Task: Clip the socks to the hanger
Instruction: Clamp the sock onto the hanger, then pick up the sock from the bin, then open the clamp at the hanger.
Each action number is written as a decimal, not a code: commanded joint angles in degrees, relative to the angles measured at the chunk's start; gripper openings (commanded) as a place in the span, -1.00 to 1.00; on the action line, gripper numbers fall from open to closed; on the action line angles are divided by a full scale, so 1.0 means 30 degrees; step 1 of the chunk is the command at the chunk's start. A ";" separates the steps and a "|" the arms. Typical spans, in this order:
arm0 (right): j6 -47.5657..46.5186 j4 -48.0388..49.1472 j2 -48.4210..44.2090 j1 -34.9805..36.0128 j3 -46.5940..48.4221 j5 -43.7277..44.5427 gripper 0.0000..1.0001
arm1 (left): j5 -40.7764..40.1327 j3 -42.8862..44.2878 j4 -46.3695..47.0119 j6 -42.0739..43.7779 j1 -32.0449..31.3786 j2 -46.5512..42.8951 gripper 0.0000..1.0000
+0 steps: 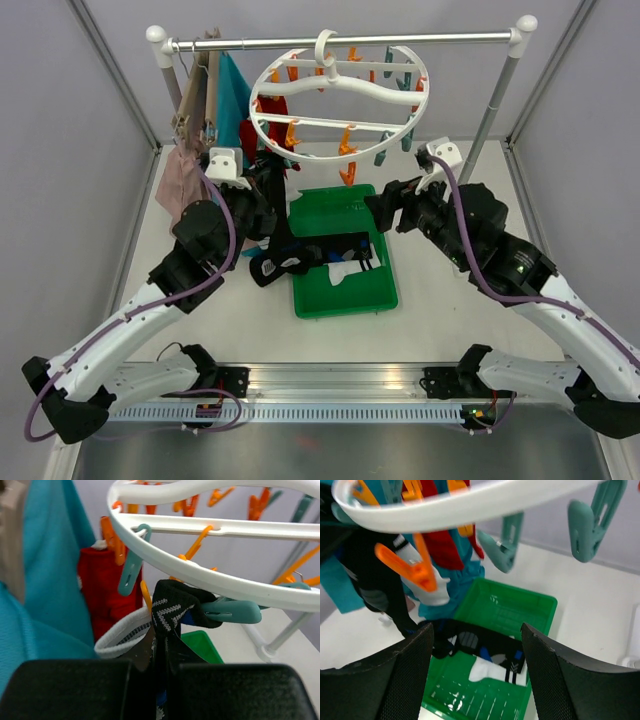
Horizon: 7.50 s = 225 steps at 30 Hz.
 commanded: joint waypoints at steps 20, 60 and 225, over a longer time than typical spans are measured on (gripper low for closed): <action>0.5592 0.1225 0.5896 -0.0073 -0.5872 0.1584 0.50 | -0.6062 0.3647 -0.0282 0.3414 0.0136 0.2275 -0.95; 1.7258 0.6118 1.2725 -0.1685 -0.8247 0.4691 0.35 | -0.3103 0.1861 0.0539 0.1100 0.0224 0.1720 -0.80; -0.4099 0.6818 0.0684 0.1860 -0.2707 -0.1403 0.39 | 1.0227 -0.8363 1.2522 0.9217 -0.2911 0.1339 -0.95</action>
